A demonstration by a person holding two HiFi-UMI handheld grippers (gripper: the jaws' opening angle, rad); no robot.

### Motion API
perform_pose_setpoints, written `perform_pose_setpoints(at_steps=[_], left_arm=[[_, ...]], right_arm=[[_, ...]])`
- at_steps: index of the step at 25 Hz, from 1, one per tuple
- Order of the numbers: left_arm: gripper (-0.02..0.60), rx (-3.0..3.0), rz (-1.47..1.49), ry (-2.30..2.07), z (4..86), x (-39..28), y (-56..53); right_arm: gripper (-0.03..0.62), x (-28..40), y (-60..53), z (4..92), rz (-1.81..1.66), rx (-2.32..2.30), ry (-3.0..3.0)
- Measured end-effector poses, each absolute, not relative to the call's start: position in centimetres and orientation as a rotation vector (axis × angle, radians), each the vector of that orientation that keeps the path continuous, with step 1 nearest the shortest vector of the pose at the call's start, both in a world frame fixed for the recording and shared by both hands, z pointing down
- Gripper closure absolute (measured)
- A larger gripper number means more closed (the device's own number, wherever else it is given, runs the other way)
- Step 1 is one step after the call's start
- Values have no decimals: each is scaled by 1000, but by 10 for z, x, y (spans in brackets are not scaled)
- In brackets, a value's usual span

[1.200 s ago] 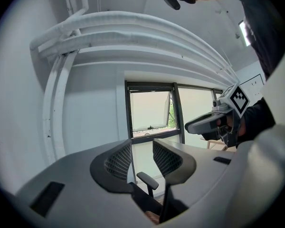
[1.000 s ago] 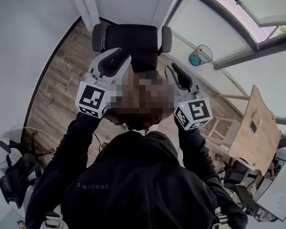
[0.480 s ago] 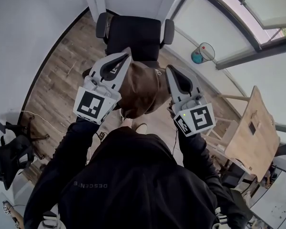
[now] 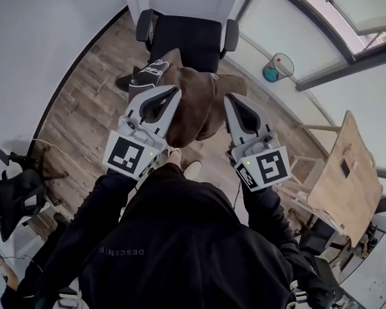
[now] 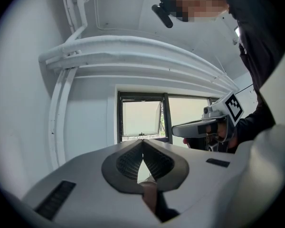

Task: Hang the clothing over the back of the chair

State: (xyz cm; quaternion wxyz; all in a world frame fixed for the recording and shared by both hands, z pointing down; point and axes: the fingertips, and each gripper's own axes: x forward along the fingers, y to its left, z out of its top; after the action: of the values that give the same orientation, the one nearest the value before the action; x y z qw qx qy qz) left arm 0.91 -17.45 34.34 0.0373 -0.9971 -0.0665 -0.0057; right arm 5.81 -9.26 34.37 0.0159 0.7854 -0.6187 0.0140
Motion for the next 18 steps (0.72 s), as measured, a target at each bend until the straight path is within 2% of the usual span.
perform_pose_setpoints(at_steps=[18], left_arm=[[561,-3055,18,-213,338,-43,-121]], right_arm=[[588,-6,-55,337,-22,2411,-2000]])
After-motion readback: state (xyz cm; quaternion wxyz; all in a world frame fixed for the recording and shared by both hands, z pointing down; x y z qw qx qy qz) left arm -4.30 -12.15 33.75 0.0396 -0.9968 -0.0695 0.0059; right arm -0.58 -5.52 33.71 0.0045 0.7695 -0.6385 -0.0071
